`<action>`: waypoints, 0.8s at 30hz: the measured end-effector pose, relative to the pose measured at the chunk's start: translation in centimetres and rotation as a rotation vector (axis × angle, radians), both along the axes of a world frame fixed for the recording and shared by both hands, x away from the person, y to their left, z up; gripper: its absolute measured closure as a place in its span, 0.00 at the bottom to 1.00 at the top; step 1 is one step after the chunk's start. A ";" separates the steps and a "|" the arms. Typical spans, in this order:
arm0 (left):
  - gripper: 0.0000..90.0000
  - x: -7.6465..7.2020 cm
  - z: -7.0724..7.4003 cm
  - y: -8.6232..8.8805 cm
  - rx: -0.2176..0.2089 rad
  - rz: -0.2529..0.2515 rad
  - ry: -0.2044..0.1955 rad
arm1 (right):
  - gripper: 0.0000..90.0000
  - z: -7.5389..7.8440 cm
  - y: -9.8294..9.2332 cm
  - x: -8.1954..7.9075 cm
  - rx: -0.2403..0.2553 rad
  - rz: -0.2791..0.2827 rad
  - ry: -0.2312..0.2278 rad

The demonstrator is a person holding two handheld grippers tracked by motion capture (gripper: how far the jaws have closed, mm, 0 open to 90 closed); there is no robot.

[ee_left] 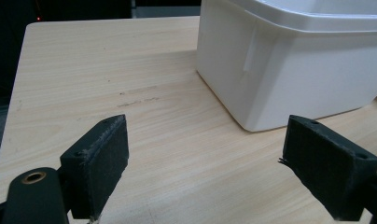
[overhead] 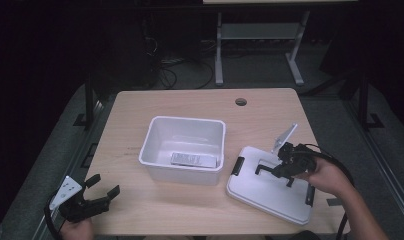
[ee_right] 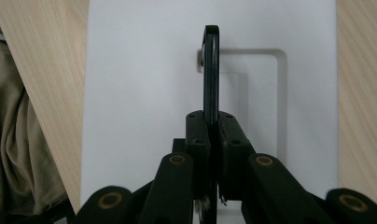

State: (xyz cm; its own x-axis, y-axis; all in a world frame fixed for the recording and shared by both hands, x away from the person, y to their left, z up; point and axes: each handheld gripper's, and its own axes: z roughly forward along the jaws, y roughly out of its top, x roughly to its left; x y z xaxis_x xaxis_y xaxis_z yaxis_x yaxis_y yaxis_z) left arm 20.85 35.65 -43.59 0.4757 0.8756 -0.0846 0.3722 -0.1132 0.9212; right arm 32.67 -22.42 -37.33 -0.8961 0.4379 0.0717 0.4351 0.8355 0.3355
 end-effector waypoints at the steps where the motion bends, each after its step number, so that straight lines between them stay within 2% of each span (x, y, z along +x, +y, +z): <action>1: 0.15 0.0 0.0 0.0 0.001 0.000 0.000 | 0.94 0.2 -0.1 0.0 -0.001 0.001 -0.003; 20: 0.15 0.0 0.0 0.0 0.001 0.002 -0.002 | 0.94 4.5 -0.7 -0.4 -0.003 0.009 -0.047; 24: 0.15 0.0 0.0 0.0 -0.001 0.004 -0.002 | 0.94 5.3 -0.9 -0.5 0.002 0.009 -0.045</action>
State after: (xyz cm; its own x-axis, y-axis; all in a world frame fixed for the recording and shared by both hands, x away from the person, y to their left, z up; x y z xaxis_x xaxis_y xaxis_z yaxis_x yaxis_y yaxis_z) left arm 20.81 35.66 -43.57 0.4727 0.8771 -0.0846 0.3708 -0.1109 0.9221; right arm 32.20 -23.30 -32.05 -0.9023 0.4299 0.0318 0.4120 0.8385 0.3566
